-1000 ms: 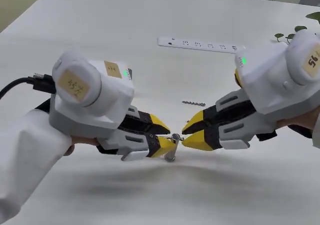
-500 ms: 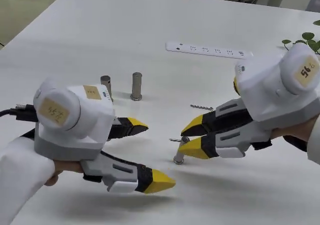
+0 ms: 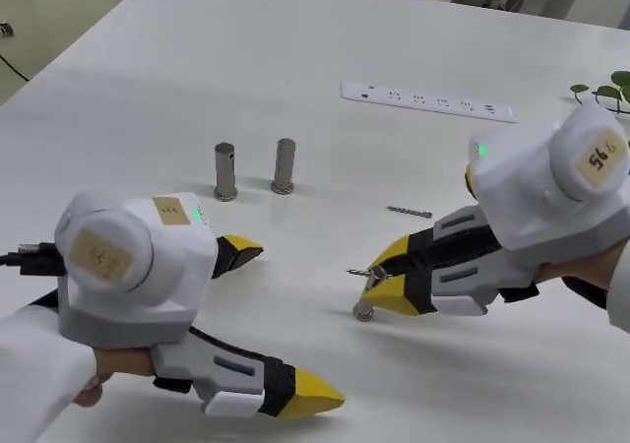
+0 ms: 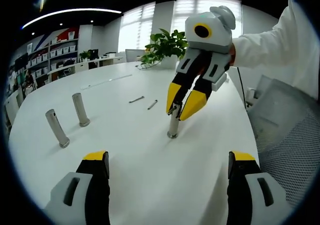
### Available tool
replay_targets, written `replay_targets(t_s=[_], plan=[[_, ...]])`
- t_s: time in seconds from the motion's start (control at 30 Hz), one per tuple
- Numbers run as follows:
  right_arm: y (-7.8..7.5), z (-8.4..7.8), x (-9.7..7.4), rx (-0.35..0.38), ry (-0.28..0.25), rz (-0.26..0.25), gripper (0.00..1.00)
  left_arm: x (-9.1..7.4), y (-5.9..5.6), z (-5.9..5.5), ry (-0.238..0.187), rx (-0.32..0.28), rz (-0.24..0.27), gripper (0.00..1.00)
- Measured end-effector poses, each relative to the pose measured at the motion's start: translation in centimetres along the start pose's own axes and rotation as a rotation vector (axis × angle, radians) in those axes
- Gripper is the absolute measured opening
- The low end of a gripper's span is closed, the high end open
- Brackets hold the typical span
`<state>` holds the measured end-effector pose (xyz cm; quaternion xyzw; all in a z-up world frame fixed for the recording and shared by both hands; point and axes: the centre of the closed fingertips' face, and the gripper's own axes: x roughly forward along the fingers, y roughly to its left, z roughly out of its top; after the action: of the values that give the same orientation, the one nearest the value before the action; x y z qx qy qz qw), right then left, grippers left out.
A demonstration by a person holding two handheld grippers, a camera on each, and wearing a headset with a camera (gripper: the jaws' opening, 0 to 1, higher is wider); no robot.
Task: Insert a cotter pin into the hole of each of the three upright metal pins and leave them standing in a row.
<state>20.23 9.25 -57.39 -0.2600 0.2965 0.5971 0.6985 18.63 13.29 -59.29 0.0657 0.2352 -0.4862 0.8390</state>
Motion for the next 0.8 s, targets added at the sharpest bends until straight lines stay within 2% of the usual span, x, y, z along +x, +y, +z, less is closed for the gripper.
replay_targets(t_s=[0.1, 0.4, 0.57, 0.73, 0.8], plan=[[-0.1, 0.1, 0.1, -0.023, 0.002, -0.004, 0.05, 0.2, -0.1, -0.1, 0.006, 0.006, 0.000, 0.99], [-0.3, 0.2, 0.1, -0.013, 0.010, -0.013, 0.04, 0.2, 0.0, 0.5, -0.013, -0.006, 0.000, 0.99], [-1.4, 0.9, 0.3, 0.002, -0.004, -0.020, 0.04, 0.3, 0.2, -0.4, 0.025, 0.001, 0.011, 0.99], [-2.3, 1.6, 0.8, -0.014, -0.010, -0.024, 0.04, 0.2, 0.1, -0.5, 0.025, -0.007, 0.007, 0.99], [-2.6, 1.9, 1.0, -0.020, -0.012, -0.027, 0.04, 0.2, 0.3, -0.2, 0.014, -0.008, 0.027, 0.99]])
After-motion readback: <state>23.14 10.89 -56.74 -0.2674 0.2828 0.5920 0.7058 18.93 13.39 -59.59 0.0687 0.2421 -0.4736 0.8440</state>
